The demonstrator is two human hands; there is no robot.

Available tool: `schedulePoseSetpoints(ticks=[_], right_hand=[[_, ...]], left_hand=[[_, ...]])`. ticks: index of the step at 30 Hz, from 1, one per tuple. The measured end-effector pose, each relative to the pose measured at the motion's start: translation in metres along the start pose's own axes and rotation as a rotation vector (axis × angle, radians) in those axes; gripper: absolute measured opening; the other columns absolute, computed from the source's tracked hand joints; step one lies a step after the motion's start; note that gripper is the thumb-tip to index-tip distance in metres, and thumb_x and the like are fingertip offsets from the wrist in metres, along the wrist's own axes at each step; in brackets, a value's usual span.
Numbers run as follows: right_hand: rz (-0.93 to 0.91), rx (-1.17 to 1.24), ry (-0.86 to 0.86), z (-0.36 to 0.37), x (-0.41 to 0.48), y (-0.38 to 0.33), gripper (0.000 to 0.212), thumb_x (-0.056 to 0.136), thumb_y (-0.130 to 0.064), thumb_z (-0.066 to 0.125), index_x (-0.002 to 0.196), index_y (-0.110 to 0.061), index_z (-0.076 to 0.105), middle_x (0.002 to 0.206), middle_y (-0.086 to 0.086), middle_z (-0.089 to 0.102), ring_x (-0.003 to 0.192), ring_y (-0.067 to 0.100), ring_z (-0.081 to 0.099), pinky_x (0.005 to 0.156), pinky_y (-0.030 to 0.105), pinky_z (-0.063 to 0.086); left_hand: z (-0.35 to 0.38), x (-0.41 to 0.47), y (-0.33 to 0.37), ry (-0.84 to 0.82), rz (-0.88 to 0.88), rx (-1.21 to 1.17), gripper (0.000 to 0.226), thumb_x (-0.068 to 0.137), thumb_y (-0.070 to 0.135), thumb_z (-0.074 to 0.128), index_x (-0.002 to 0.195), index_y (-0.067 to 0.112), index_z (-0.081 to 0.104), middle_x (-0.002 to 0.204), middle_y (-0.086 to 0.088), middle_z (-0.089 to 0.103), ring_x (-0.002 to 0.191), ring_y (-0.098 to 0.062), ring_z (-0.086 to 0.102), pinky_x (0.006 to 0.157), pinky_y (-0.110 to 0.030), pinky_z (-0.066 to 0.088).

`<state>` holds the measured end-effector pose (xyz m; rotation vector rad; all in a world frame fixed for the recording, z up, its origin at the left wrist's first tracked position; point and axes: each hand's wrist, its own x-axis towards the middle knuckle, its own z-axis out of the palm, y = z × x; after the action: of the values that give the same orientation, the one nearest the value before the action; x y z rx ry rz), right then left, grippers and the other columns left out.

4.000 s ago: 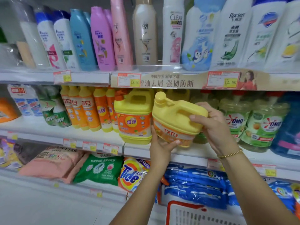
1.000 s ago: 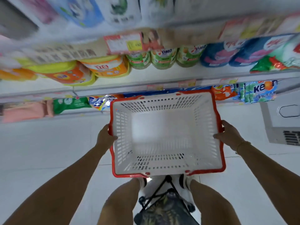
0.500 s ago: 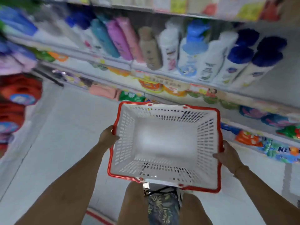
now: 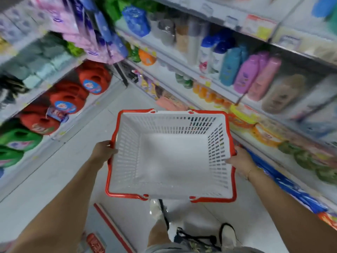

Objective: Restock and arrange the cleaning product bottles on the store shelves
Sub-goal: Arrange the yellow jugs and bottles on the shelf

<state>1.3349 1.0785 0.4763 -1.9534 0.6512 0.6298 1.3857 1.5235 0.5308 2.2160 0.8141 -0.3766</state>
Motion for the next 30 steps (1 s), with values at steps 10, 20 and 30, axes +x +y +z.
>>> schedulePoseSetpoints(ticks=[10,20,30], right_hand=[[0.033,0.055,0.064,0.112,0.052,-0.161,0.046,0.082,-0.002,0.069,0.125,-0.013,0.058,0.112,0.011,0.065,0.097,0.031,0.063,0.089,0.049,0.053],[-0.014,0.117,0.113,0.158,0.15,-0.265,0.043,0.079,0.006,0.067,0.117,-0.012,0.06,0.11,0.011,0.067,0.092,0.028,0.066,0.086,0.046,0.055],[0.01,0.102,0.05,0.182,0.252,-0.34,0.044,0.084,0.002,0.062,0.126,-0.01,0.056,0.116,0.013,0.065,0.096,0.025,0.062,0.085,0.035,0.051]], left_hand=[[-0.125,0.143,-0.012,0.008,0.036,-0.113,0.036,0.081,-0.008,0.063,0.116,-0.001,0.065,0.1,-0.016,0.065,0.081,-0.026,0.056,0.073,-0.032,0.045],[-0.149,0.293,0.035,0.059,0.019,-0.14,0.042,0.079,-0.009,0.062,0.119,0.001,0.064,0.11,-0.012,0.066,0.098,-0.035,0.061,0.081,-0.033,0.047],[-0.149,0.424,0.103,0.084,-0.006,-0.055,0.051,0.08,-0.01,0.062,0.129,0.0,0.057,0.122,-0.021,0.062,0.11,-0.036,0.059,0.085,-0.03,0.043]])
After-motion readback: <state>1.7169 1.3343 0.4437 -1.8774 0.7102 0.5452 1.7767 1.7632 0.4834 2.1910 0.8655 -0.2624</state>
